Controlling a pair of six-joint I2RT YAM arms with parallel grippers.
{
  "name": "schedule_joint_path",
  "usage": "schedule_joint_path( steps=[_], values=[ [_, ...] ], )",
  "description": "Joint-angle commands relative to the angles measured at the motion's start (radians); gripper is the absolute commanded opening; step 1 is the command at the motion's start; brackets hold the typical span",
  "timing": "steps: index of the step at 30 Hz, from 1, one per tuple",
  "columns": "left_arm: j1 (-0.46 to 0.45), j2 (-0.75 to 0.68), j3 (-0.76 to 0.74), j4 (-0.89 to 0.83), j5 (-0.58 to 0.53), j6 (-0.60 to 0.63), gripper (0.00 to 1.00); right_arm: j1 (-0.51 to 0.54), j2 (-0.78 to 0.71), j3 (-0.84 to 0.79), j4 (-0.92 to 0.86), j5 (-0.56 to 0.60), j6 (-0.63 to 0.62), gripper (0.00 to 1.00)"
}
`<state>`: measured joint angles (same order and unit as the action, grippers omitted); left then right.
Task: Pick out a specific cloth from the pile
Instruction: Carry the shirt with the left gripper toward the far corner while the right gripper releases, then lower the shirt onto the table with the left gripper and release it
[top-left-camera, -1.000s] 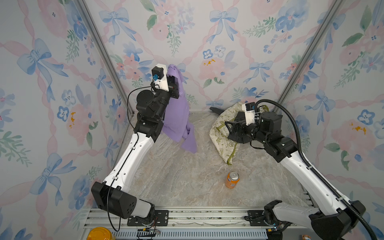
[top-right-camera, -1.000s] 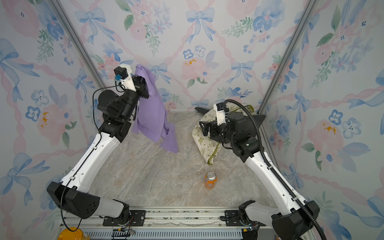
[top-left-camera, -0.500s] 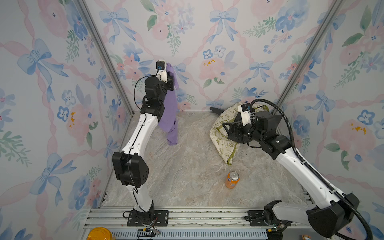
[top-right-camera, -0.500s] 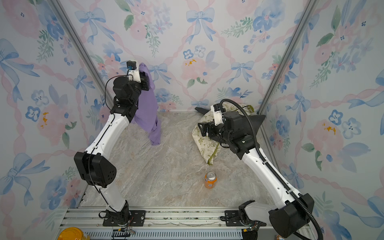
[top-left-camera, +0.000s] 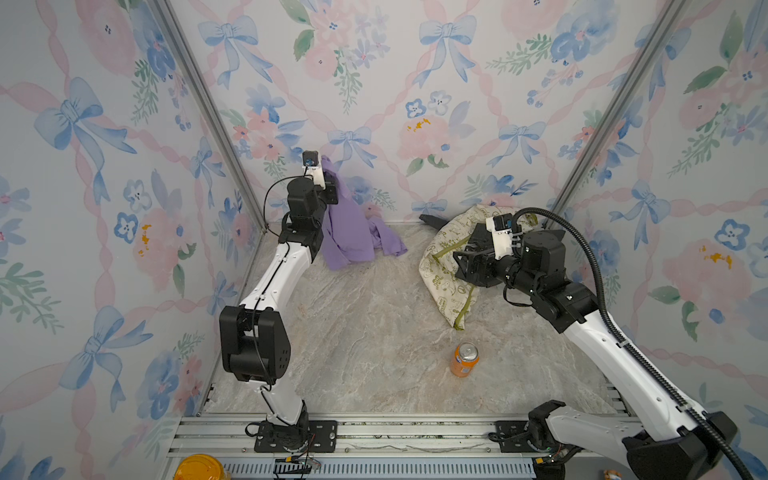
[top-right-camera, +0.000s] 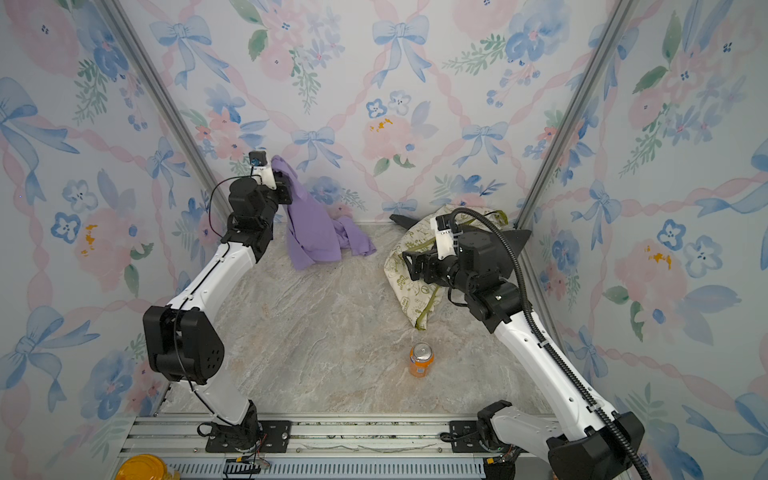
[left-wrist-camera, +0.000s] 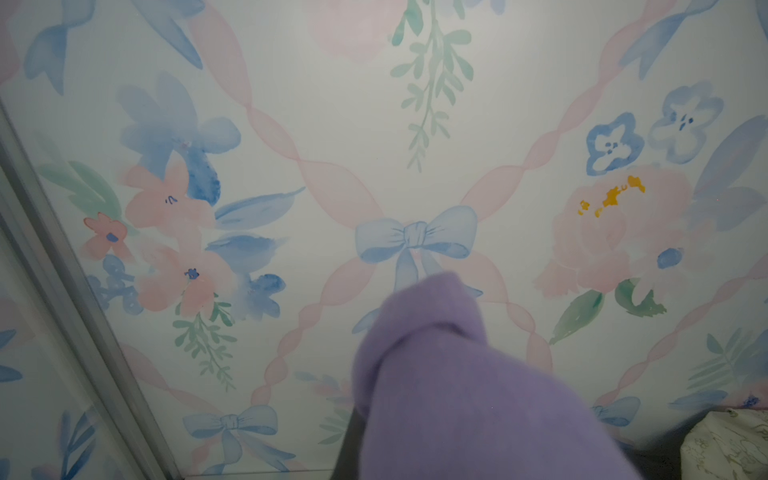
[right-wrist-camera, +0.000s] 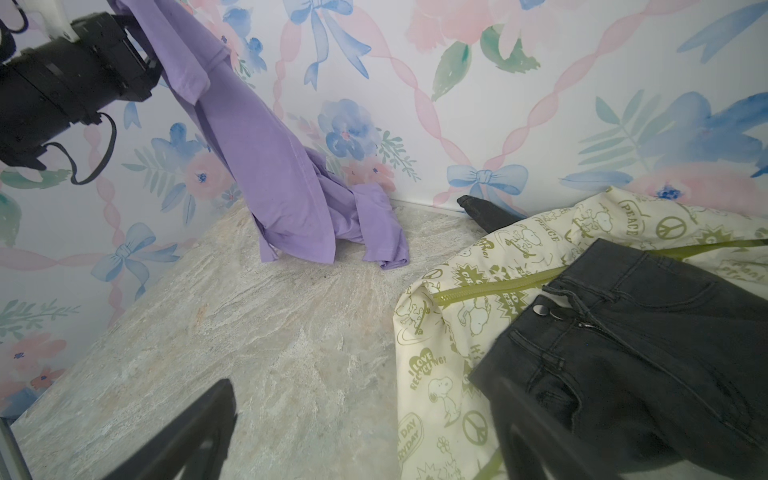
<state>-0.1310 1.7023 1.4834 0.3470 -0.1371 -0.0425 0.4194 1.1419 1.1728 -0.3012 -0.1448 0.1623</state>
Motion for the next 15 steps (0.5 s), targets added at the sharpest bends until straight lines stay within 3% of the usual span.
schedule_joint_path(
  steps=[1,6,15],
  values=[
    [-0.001,-0.094,-0.180,0.094,-0.096,-0.088,0.00,-0.012,-0.028,-0.036,-0.024,0.010,-0.017,0.97],
    [0.000,-0.190,-0.464,0.142,-0.187,-0.172,0.00,-0.027,-0.061,-0.080,-0.029,0.005,-0.017,0.97],
    [-0.014,-0.298,-0.732,0.143,-0.205,-0.363,0.00,-0.047,-0.070,-0.126,-0.027,-0.010,-0.015,0.97]
  ],
)
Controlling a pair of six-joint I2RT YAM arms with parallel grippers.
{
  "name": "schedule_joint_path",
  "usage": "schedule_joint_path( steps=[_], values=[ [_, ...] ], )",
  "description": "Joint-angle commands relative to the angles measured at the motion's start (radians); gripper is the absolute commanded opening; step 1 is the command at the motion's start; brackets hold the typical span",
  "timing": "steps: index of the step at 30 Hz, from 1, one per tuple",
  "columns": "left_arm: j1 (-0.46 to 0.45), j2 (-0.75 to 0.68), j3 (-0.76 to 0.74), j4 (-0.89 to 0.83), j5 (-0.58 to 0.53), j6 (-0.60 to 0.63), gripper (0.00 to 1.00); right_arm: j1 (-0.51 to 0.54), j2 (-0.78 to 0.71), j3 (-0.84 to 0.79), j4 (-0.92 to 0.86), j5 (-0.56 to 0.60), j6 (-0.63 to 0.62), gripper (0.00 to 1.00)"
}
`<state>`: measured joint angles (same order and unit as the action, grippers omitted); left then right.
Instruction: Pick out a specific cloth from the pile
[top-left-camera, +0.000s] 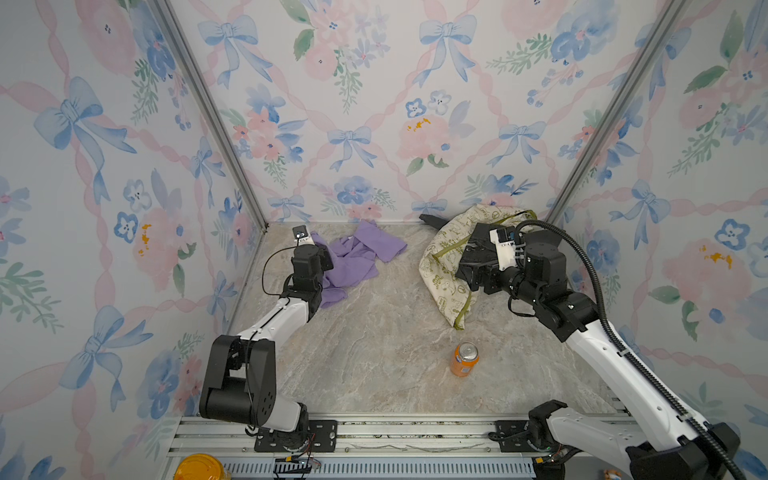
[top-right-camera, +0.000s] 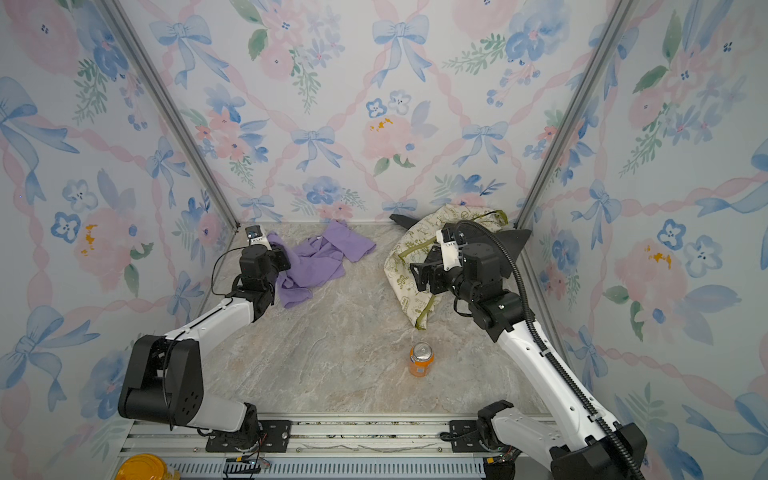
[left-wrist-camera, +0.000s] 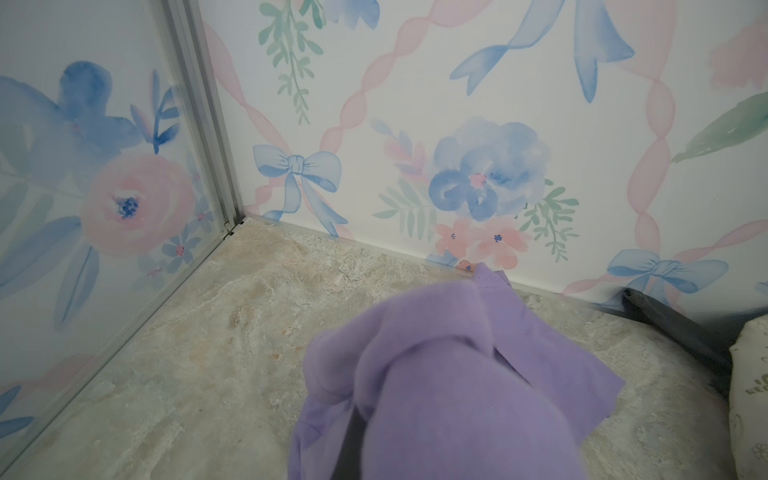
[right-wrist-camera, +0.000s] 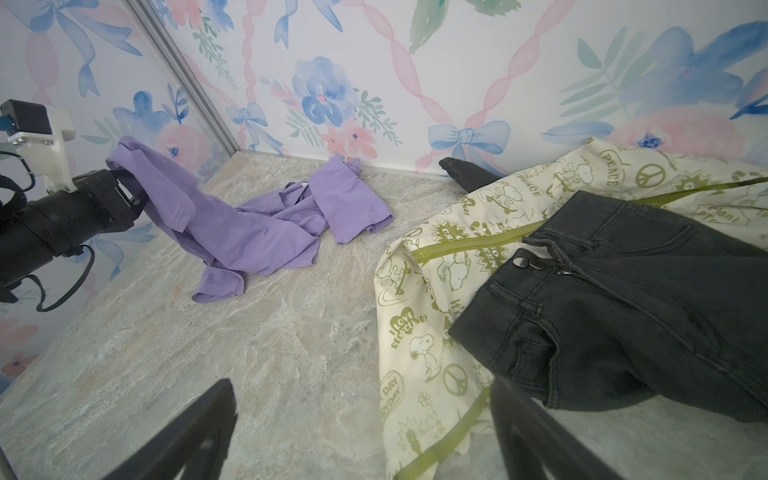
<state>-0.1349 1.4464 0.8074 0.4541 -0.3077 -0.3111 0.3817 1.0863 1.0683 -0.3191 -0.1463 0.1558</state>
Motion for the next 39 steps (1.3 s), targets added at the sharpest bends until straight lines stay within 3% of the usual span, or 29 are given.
schedule_joint_path(
  steps=[1,14,19,23,25,26,30,34,39],
  values=[
    [-0.013,-0.054,-0.081,0.036,-0.039,-0.111,0.00,-0.010,-0.016,-0.023,-0.011,-0.009,-0.011,0.97],
    [-0.100,-0.190,-0.414,0.021,-0.121,-0.312,0.00,-0.035,-0.013,-0.058,-0.018,-0.019,-0.017,0.97],
    [-0.143,-0.213,-0.484,-0.008,-0.134,-0.367,0.06,-0.041,-0.012,-0.065,-0.026,-0.019,-0.018,0.97],
    [-0.150,-0.294,-0.502,-0.070,-0.127,-0.384,0.22,-0.046,-0.016,-0.065,-0.037,-0.017,-0.026,0.97],
    [-0.152,-0.373,-0.486,-0.131,-0.141,-0.372,0.35,-0.049,-0.022,-0.065,-0.041,-0.015,-0.030,0.97],
    [-0.154,-0.415,-0.473,-0.167,-0.157,-0.361,0.46,-0.050,-0.027,-0.065,-0.040,-0.015,-0.031,0.97],
    [-0.158,-0.596,-0.418,-0.258,-0.214,-0.314,0.71,-0.061,-0.047,-0.077,-0.007,-0.019,-0.023,0.97],
    [-0.164,-0.700,-0.353,-0.270,-0.236,-0.270,0.84,-0.066,-0.051,-0.079,0.016,-0.025,-0.017,0.97],
    [-0.171,-0.649,-0.215,-0.268,-0.174,-0.187,0.98,-0.066,-0.049,-0.079,0.027,-0.033,-0.008,0.97]
  ],
)
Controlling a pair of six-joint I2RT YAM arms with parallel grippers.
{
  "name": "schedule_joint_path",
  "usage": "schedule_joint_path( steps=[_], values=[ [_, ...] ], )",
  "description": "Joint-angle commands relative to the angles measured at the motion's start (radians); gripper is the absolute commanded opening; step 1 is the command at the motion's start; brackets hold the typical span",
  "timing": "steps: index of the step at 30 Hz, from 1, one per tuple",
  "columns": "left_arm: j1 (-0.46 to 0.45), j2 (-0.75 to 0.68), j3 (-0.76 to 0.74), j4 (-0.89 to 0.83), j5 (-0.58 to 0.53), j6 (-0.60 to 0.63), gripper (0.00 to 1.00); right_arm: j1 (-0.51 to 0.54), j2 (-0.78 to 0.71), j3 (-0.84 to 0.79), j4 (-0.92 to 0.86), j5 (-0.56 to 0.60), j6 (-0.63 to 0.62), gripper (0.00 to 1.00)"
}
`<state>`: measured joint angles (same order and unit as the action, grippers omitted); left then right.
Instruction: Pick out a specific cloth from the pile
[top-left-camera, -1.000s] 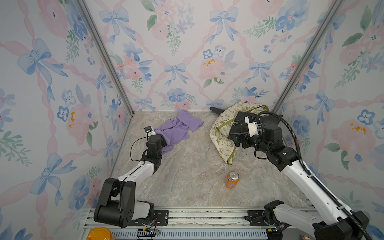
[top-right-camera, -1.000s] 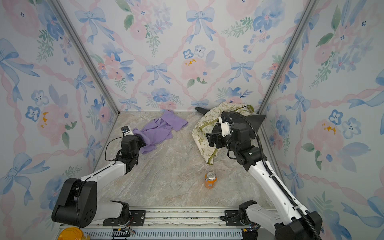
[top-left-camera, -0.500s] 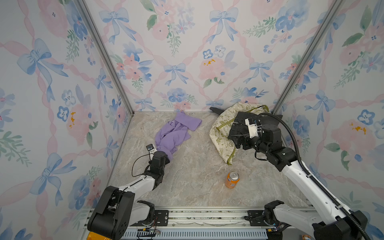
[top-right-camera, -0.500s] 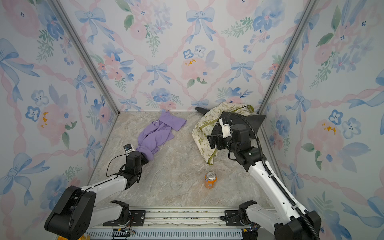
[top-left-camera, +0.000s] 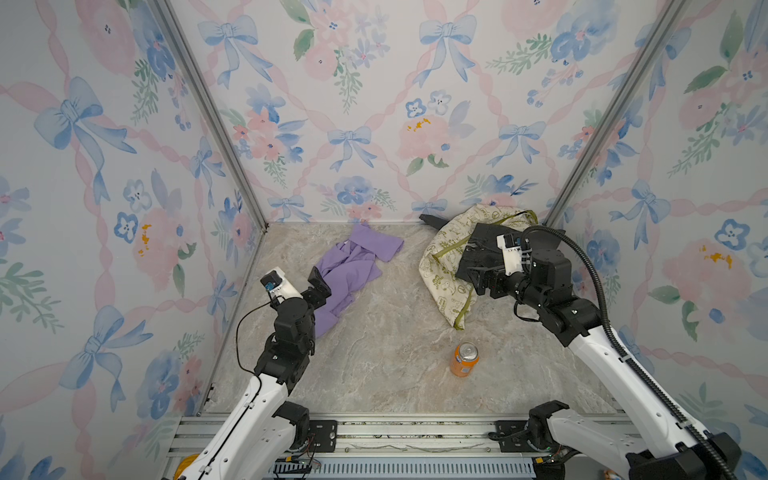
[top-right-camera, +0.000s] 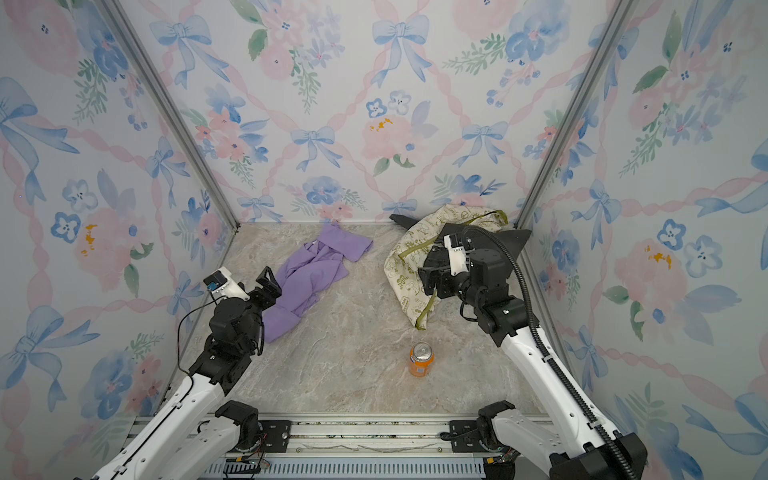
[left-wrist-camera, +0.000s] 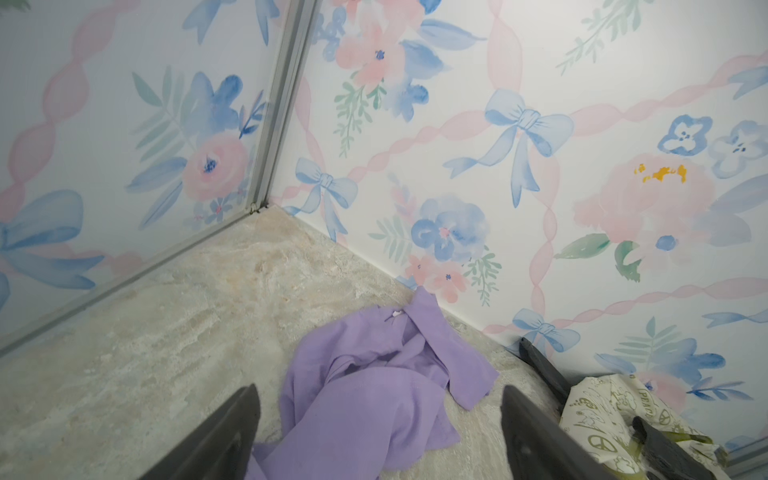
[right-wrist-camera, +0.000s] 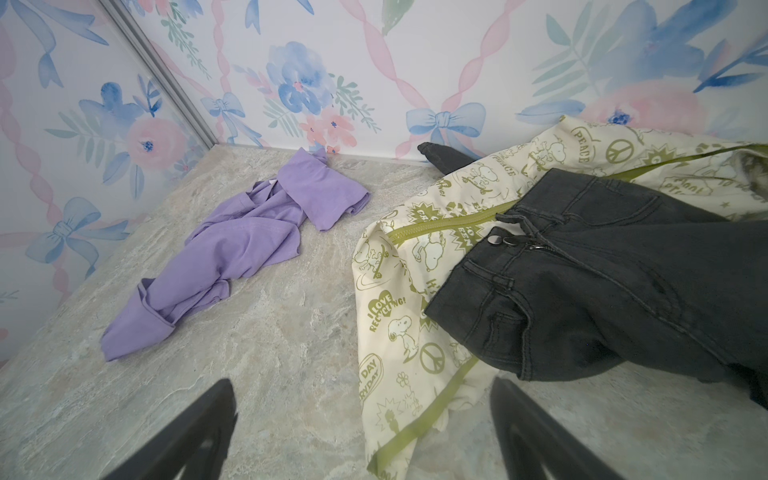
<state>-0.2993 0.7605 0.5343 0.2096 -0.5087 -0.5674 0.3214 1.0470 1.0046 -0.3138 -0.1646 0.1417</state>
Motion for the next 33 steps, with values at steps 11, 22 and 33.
schedule_joint_path(
  steps=[11,22,33],
  values=[
    [-0.006,0.448,0.142,0.188,0.269,0.022,0.98,-0.006,-0.022,-0.020,0.030,-0.015,0.028,0.97],
    [0.048,0.808,0.191,0.315,0.379,-0.027,0.98,-0.006,-0.035,-0.032,0.018,-0.013,0.036,0.97],
    [0.061,0.902,0.014,0.391,0.404,-0.099,0.98,-0.008,-0.022,-0.038,0.010,-0.010,0.019,0.97]
  ],
)
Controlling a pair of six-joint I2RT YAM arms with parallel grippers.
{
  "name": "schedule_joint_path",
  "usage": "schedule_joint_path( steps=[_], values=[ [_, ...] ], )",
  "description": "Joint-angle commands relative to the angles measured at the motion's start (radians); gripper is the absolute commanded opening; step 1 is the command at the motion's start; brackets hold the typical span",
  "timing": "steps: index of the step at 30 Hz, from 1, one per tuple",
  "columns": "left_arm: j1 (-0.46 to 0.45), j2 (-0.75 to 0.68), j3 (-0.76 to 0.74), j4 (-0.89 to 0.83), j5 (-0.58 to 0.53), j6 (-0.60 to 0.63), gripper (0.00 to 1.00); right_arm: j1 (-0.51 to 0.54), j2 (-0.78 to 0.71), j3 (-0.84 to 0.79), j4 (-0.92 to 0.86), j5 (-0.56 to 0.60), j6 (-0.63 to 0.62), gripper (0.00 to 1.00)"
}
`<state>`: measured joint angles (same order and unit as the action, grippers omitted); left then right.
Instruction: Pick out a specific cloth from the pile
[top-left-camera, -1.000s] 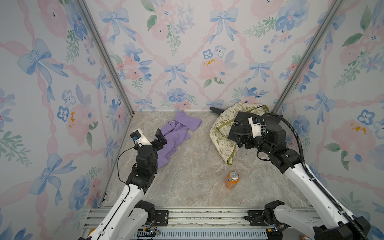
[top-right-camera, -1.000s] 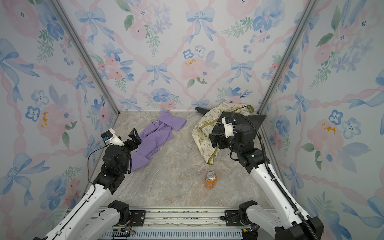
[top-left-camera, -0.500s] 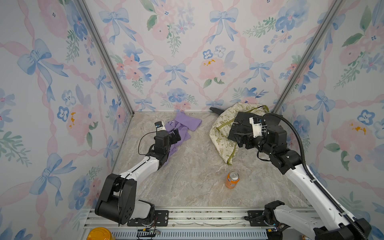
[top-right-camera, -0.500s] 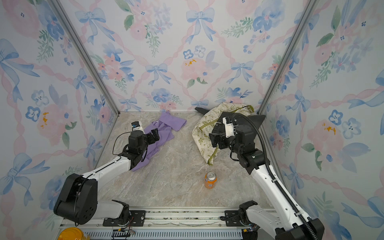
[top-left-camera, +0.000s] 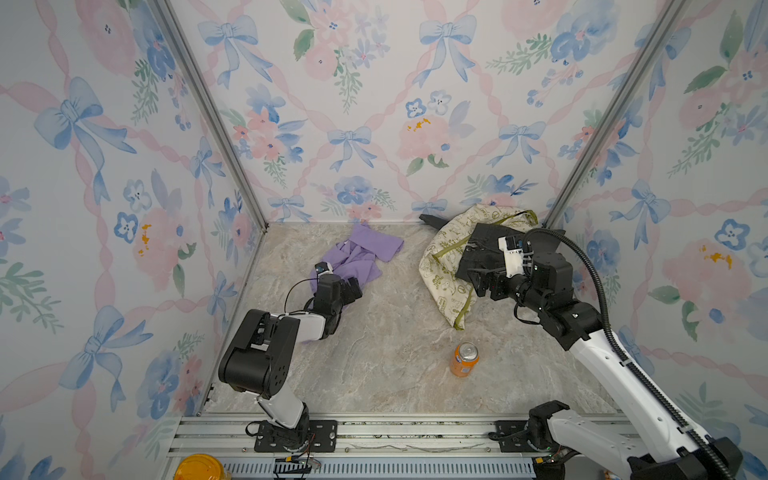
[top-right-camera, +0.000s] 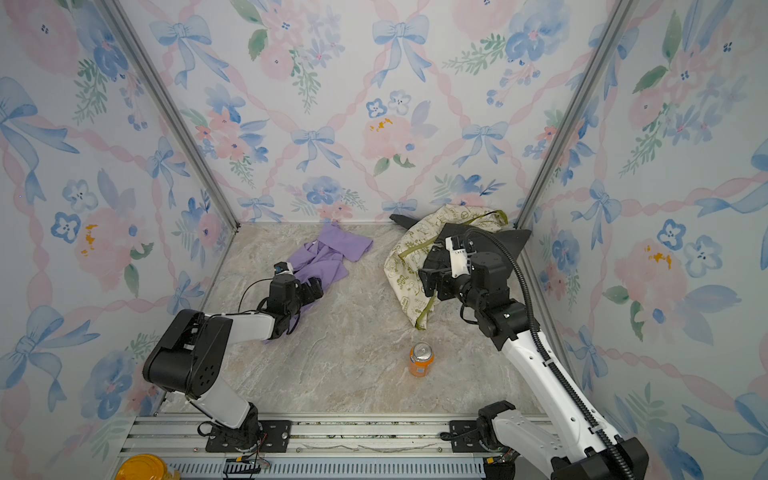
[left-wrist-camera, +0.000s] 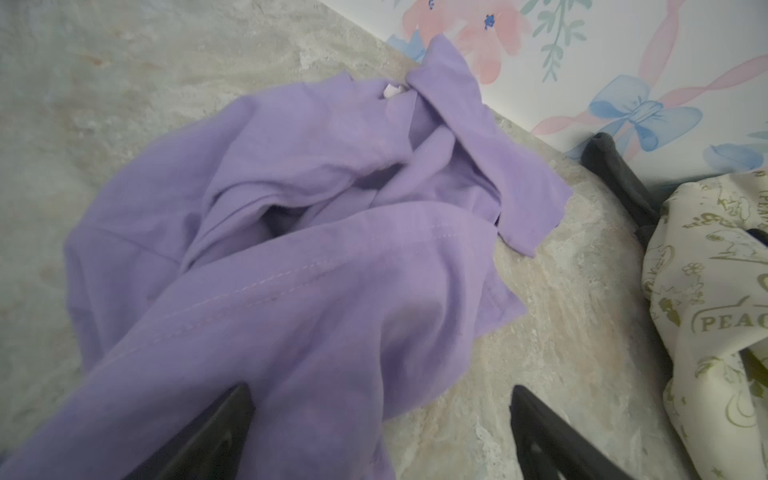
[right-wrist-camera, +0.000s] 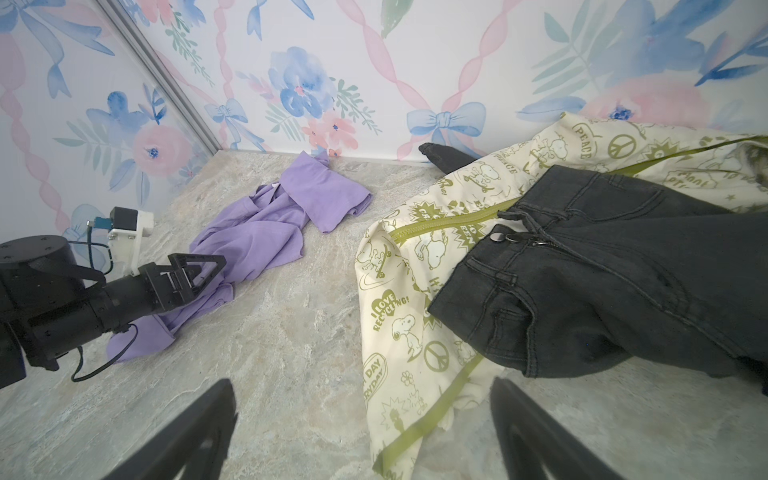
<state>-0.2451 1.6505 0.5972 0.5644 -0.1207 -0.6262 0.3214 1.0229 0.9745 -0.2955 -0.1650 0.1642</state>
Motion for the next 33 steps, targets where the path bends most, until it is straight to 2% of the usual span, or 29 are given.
schedule_joint_path(
  steps=[1,9,14,19,24,29,33],
  values=[
    [0.007,0.008,-0.070,0.044,0.018,-0.049,0.98,-0.008,0.001,-0.008,-0.009,-0.008,-0.006,0.97],
    [0.000,-0.057,-0.224,0.092,0.010,-0.094,0.98,-0.010,0.005,-0.016,-0.004,-0.014,-0.006,0.97],
    [-0.005,-0.216,-0.253,0.091,-0.033,-0.049,0.98,-0.011,-0.001,-0.026,0.004,-0.006,-0.011,0.97],
    [-0.035,-0.468,-0.254,0.086,-0.160,0.077,0.98,-0.018,-0.022,-0.057,0.039,0.032,-0.016,0.97],
    [-0.045,-0.691,-0.258,0.084,-0.286,0.241,0.98,-0.066,-0.055,-0.161,0.151,0.086,-0.004,0.97],
    [-0.046,-0.753,-0.301,0.101,-0.481,0.336,0.98,-0.152,-0.059,-0.303,0.300,0.167,0.010,0.97],
    [-0.045,-0.699,-0.397,0.248,-0.574,0.378,0.98,-0.228,-0.039,-0.420,0.445,0.228,0.019,0.97]
  ],
)
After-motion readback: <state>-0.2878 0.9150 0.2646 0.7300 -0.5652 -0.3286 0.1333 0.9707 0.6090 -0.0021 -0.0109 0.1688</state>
